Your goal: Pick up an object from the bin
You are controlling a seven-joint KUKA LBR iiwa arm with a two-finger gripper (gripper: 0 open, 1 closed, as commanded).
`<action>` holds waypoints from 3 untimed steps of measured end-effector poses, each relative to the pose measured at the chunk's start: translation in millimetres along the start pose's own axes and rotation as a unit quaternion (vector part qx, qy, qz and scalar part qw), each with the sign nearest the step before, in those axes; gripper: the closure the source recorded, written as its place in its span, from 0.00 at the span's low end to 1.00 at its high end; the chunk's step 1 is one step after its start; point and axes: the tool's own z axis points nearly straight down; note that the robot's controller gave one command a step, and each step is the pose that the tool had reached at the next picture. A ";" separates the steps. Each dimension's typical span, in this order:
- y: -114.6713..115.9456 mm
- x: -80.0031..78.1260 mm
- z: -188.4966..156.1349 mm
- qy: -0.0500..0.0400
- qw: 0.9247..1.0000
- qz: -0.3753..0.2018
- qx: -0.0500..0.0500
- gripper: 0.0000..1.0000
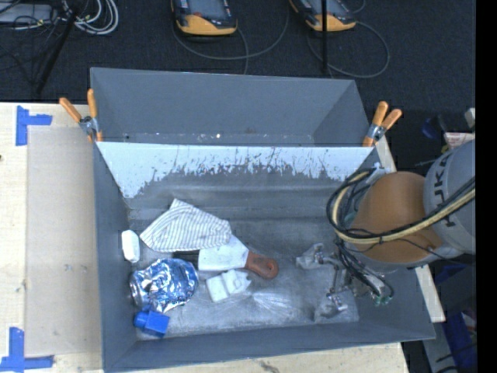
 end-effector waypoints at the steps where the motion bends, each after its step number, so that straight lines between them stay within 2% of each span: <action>1: 0.2 0.4 0.1 0.001 1.000 -0.001 0.000 0.00; 2: 36.7 -31.1 -20.2 0.010 1.000 -0.023 -0.002 0.00; 3: 66.9 -54.1 -28.6 0.007 0.999 -0.049 -0.003 0.00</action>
Offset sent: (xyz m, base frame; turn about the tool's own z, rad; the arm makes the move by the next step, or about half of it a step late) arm 0.0524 0.0823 0.0451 -0.0988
